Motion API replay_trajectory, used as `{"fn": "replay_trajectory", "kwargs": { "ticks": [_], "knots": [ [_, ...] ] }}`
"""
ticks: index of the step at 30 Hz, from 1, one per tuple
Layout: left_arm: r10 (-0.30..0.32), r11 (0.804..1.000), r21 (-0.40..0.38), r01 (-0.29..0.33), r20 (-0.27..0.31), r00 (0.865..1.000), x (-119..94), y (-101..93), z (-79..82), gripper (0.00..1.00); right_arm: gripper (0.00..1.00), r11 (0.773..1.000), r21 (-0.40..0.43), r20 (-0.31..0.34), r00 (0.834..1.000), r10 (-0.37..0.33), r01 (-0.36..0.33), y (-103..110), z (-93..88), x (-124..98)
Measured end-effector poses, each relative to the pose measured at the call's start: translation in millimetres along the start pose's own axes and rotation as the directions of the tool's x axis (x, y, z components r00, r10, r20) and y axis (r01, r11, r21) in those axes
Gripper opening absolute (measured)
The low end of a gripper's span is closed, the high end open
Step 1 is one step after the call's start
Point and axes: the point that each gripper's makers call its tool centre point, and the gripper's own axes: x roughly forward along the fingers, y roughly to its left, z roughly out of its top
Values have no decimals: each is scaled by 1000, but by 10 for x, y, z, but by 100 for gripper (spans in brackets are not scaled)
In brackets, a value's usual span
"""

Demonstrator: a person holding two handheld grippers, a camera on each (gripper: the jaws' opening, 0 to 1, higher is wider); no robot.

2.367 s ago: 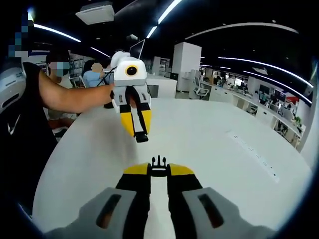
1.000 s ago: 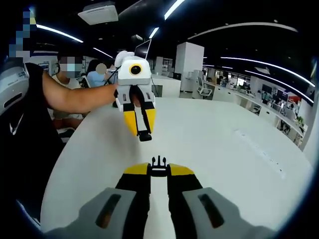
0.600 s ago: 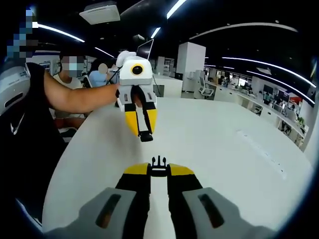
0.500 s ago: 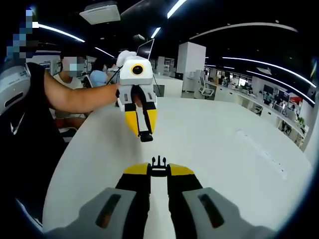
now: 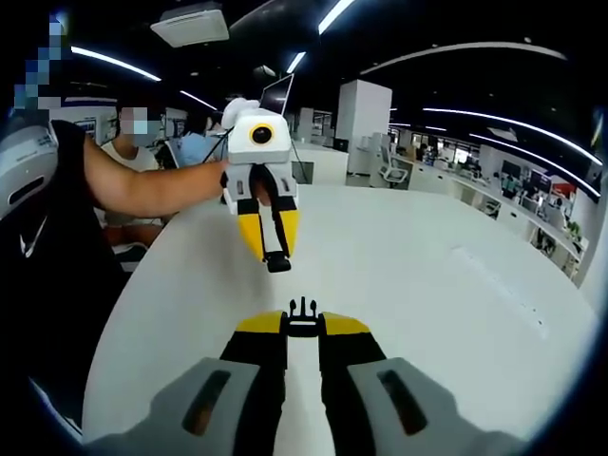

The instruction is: Snap the two parts of the plastic buckle together until the buckle closes and remains connected.

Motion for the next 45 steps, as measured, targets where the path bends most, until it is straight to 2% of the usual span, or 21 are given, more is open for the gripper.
{"fn": "replay_trajectory", "kwargs": {
  "ticks": [45],
  "knots": [
    [-21, 1000, -2, 21, -1, 1000, 40, -38, -52, 11, 11, 1000, 5, -5, 1000, 9, -9, 53, -84, 21]
  ]
}}
